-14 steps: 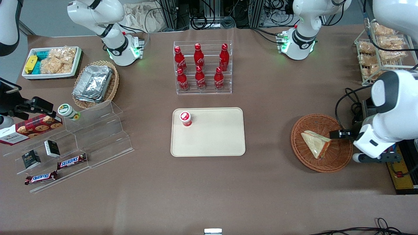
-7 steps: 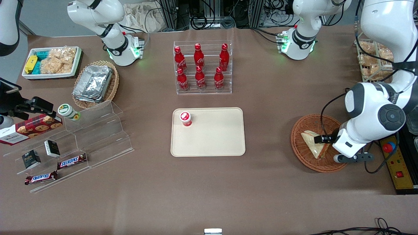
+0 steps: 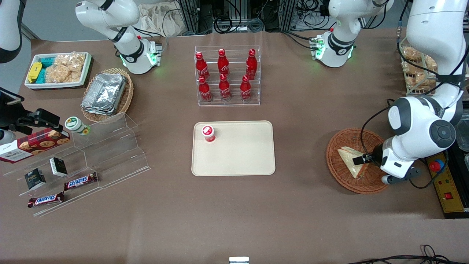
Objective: Place sandwich from basket to tray
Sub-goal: 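Lower the open left gripper onto the wrapped sandwich in the basket, then close the left gripper on the sandwich and lift it, then carry the sandwich with the left gripper over the white tray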
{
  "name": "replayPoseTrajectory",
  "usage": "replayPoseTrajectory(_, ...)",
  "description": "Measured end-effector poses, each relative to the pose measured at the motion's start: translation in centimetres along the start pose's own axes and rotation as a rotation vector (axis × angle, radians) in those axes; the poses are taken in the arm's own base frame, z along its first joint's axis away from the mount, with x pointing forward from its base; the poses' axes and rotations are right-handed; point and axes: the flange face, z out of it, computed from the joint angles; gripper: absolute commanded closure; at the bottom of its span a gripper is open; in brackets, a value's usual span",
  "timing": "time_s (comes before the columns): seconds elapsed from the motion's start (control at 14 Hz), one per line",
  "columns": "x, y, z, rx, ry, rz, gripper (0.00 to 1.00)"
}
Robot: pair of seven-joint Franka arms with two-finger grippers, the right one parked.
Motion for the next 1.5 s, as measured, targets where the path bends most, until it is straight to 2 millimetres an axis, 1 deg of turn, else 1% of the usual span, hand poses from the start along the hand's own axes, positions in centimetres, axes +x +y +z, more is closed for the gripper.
replayPoseTrajectory(0.21, -0.3, -0.8, 2.2, -0.007, 0.011, -0.016, 0.0)
replayPoseTrajectory(0.29, -0.5, -0.8, 2.5, -0.007, 0.009, -0.017, 0.08)
replayPoseTrajectory(0.43, -0.5, -0.8, 2.6, -0.008, 0.008, -0.018, 0.58)
replayPoseTrajectory(0.5, -0.5, -0.8, 2.6, -0.008, 0.009, -0.018, 0.77)
replayPoseTrajectory(0.57, -0.5, -0.7, 2.6, -0.008, 0.009, -0.018, 0.86)
replayPoseTrajectory(0.71, -0.5, -0.7, 2.6, -0.008, 0.01, -0.018, 0.87)
replayPoseTrajectory(0.86, -0.5, -0.7, 2.4, -0.009, 0.014, -0.015, 0.91)
replayPoseTrajectory(0.93, -0.4, -0.5, 2.0, -0.011, 0.021, -0.004, 0.92)
replayPoseTrajectory(1.0, -0.2, -0.3, 1.2, -0.015, 0.036, 0.014, 0.94)
replayPoseTrajectory(1.07, 0.0, 0.1, 0.0, -0.02, 0.055, 0.034, 0.94)
replayPoseTrajectory(1.14, 0.2, 0.8, -1.8, -0.022, 0.061, 0.05, 0.94)
replayPoseTrajectory(1.21, 0.2, 1.5, -4.2, -0.019, 0.046, 0.064, 0.94)
replayPoseTrajectory(1.29, 0.1, 2.5, -7.2, -0.012, 0.021, 0.079, 0.94)
replayPoseTrajectory(1.36, -0.2, 3.6, -10.8, -0.003, -0.007, 0.097, 0.95)
replayPoseTrajectory(1.5, -1.4, 5.7, -18.5, 0.013, -0.054, 0.124, 0.97)
